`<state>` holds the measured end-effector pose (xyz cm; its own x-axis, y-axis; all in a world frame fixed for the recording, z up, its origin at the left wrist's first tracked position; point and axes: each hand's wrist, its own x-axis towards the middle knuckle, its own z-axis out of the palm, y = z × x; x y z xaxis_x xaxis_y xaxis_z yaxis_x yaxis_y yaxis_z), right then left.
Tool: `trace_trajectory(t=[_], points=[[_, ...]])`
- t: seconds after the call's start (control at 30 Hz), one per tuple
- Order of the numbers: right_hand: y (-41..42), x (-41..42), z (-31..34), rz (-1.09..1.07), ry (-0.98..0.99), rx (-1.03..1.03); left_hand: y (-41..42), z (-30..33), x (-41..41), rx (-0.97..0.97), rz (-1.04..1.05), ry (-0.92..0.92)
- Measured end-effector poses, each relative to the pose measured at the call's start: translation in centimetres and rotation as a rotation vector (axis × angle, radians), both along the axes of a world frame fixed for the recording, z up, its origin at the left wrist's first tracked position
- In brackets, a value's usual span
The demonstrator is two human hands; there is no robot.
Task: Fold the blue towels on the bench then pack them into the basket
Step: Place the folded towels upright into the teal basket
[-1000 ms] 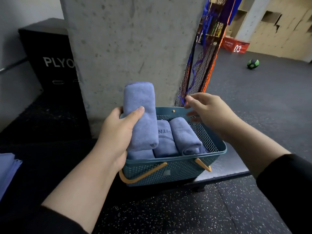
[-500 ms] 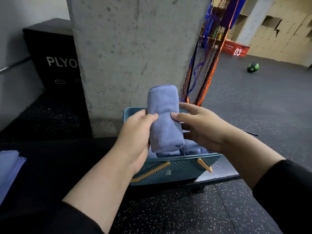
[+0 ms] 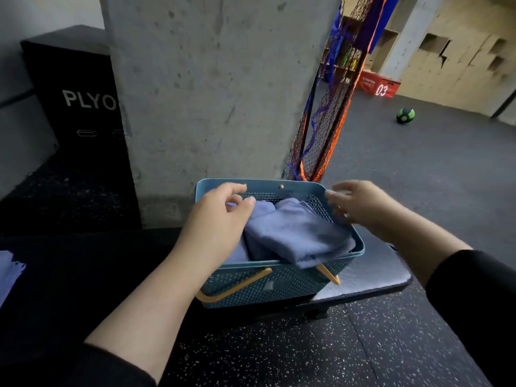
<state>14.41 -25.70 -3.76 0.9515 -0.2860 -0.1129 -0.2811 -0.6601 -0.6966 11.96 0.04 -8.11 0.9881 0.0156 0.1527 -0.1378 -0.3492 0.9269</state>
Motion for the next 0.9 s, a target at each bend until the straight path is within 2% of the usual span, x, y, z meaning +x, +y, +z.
trace_trajectory(t=[0.13,0.27,0.33,0.4,0.5,0.57,0.7,0.83,0.9], points=[[1.5,-0.6,-1.3,0.072,-0.006,-0.249,-0.3,-0.9,-0.5,0.367,-0.124,0.058],[2.5,-0.5,-1.3,0.207,0.142,-0.489,-0.5,-1.6,-0.7,0.517,-0.200,0.113],[3.0,-1.0,-1.0,0.287,0.055,-0.582,-0.6,-1.5,-0.7,0.561,-0.212,0.114],[4.0,-2.2,0.1,0.456,-0.031,-0.587,-0.6,-1.4,-0.6,0.553,-0.210,0.117],[5.3,-4.2,1.1,0.681,0.190,-0.579,-0.6,-1.2,-0.6,0.525,-0.195,0.109],[5.3,-4.5,-0.1,0.746,0.204,-0.677,-0.5,-1.1,-0.6,0.507,-0.195,0.104],[4.0,-4.2,-1.6,0.668,-0.037,-0.591,-0.3,-0.7,-0.5,0.456,-0.229,0.065],[3.1,-4.3,-1.2,0.533,-0.219,-0.410,-0.3,-0.9,-0.2,0.551,-0.312,-0.022],[3.1,-4.2,-0.7,0.426,-0.352,-0.307,-0.5,-1.1,0.2,0.366,-0.172,-0.056]])
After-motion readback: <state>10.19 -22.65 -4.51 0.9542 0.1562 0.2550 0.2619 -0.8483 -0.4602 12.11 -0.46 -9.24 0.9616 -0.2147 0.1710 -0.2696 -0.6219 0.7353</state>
